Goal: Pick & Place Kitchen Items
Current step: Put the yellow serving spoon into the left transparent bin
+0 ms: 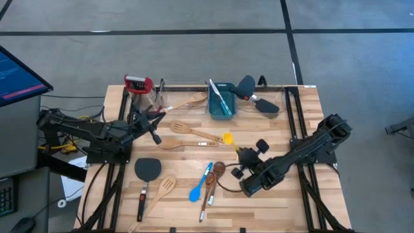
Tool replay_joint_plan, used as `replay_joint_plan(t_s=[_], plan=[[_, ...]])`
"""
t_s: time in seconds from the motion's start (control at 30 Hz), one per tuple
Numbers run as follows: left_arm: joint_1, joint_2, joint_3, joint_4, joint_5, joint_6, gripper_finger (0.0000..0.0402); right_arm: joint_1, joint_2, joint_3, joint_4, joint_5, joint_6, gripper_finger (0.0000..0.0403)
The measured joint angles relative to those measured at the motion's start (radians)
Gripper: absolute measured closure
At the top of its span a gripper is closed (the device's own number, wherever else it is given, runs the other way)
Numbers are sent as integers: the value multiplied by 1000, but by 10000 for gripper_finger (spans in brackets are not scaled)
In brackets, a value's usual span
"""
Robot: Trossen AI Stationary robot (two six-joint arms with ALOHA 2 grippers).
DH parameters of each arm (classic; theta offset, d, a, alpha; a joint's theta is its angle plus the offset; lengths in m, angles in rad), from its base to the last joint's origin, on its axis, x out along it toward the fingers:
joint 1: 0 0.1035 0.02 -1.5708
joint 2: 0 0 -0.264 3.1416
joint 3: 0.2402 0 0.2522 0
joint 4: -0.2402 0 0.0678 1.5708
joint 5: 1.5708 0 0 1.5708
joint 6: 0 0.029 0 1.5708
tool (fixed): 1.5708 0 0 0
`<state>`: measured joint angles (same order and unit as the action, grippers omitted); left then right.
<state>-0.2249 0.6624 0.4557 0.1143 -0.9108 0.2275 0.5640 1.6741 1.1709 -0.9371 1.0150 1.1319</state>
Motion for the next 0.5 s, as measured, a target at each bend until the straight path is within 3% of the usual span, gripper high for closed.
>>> replay_joint_plan(t_s=[0.1, 0.23, 0.5], plan=[[0, 14, 0, 1, 0, -45, 398, -40, 0, 0, 71, 76, -145, 367], [0, 30, 0, 1, 35, -117, 398, -88, 0, 0, 190, 91, -369, 367], [0, 89, 0, 85, 310, -293, 398, -154, -1, 0, 394, 229, -693, 367]])
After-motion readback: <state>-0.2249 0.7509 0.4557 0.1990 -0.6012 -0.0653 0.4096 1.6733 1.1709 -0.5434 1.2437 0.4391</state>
